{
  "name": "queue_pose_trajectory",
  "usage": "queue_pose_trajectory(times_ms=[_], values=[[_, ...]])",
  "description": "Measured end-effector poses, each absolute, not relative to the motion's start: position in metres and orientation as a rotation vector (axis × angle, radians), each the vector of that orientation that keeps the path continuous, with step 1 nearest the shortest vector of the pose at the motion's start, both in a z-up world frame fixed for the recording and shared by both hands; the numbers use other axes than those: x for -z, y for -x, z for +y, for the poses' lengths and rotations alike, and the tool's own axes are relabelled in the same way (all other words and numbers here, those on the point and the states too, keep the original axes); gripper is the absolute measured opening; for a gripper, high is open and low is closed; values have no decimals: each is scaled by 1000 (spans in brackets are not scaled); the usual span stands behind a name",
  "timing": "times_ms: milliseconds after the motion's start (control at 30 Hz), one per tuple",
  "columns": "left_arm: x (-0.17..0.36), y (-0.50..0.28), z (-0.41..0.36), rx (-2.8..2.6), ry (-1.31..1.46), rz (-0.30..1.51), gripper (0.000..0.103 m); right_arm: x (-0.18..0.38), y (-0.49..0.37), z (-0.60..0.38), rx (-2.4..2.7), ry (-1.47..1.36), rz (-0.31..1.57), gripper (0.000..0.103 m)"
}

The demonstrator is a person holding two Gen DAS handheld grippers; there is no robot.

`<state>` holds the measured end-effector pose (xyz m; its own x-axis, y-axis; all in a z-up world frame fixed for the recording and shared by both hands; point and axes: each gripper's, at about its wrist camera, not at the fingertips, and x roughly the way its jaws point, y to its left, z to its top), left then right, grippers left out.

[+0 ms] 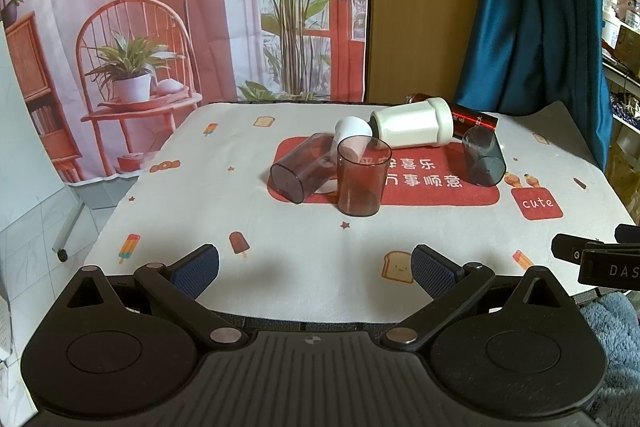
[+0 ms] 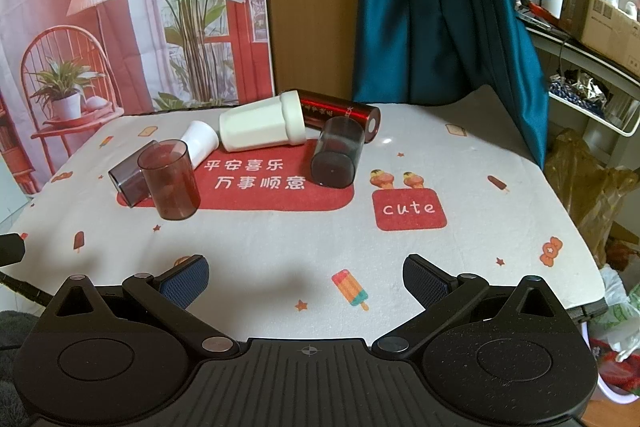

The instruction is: Flip cup upright

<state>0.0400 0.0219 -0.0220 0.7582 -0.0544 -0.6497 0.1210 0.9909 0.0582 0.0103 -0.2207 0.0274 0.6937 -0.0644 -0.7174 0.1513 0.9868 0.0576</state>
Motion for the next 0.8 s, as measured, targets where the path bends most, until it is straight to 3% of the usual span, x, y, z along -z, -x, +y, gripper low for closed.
queue_pose_trajectory(times_ms=[800], values=[[26,-39,21,90,-93,711,103,-25,-8,-219,120,-117,800,103]])
